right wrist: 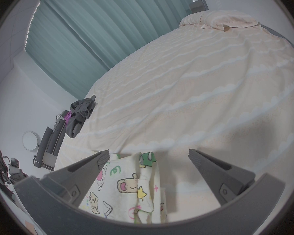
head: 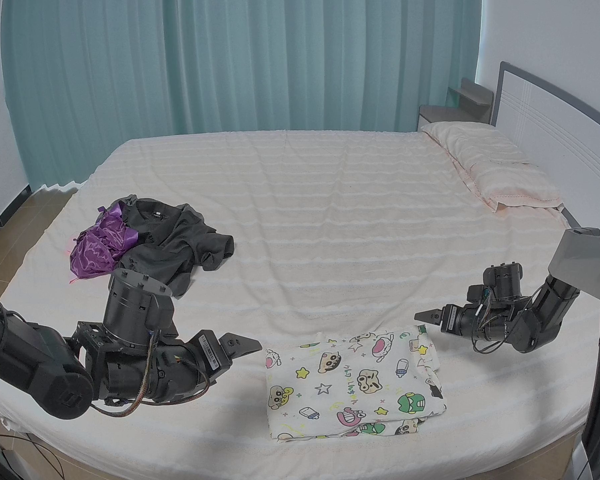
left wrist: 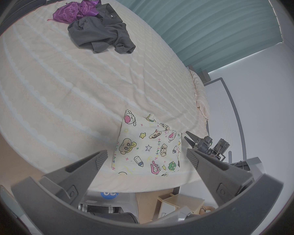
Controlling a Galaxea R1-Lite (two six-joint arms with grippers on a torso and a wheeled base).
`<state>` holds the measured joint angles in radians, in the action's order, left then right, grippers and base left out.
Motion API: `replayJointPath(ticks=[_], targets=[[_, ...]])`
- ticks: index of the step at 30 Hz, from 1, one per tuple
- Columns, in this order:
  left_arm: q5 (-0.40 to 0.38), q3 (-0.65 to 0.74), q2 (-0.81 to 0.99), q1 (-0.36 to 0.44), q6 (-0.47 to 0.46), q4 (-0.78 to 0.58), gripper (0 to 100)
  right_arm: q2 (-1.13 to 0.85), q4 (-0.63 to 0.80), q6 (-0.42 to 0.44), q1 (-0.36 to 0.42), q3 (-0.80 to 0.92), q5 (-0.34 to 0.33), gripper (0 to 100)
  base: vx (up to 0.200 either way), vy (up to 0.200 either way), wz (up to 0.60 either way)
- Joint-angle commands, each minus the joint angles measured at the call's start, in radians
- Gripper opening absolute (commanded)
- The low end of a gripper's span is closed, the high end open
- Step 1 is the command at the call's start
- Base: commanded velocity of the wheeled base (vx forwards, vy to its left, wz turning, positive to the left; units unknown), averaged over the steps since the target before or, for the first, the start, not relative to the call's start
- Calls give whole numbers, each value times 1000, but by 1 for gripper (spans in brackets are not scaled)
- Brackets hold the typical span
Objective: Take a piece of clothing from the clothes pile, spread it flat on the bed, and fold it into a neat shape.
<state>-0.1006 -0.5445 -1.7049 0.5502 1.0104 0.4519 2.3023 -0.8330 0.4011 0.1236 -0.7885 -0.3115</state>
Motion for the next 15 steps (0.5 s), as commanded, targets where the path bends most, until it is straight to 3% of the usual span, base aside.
replayJointPath(ticks=[1, 11, 12, 15], targets=[[-1, 0, -1, 0, 0, 1, 100, -20, 3, 5, 30, 9, -18, 100, 0, 0, 0], [-1, -2, 1, 0, 0, 1, 100, 42, 25, -13, 88, -18, -14, 100, 0, 0, 0], [-1, -2, 1, 0, 0, 1, 100, 39, 43, -22, 93, -18, -12, 0, 0, 0, 0], [1, -2, 1, 0, 0, 1, 100, 39, 54, -39, 96, -23, -11, 0, 0, 0, 0]])
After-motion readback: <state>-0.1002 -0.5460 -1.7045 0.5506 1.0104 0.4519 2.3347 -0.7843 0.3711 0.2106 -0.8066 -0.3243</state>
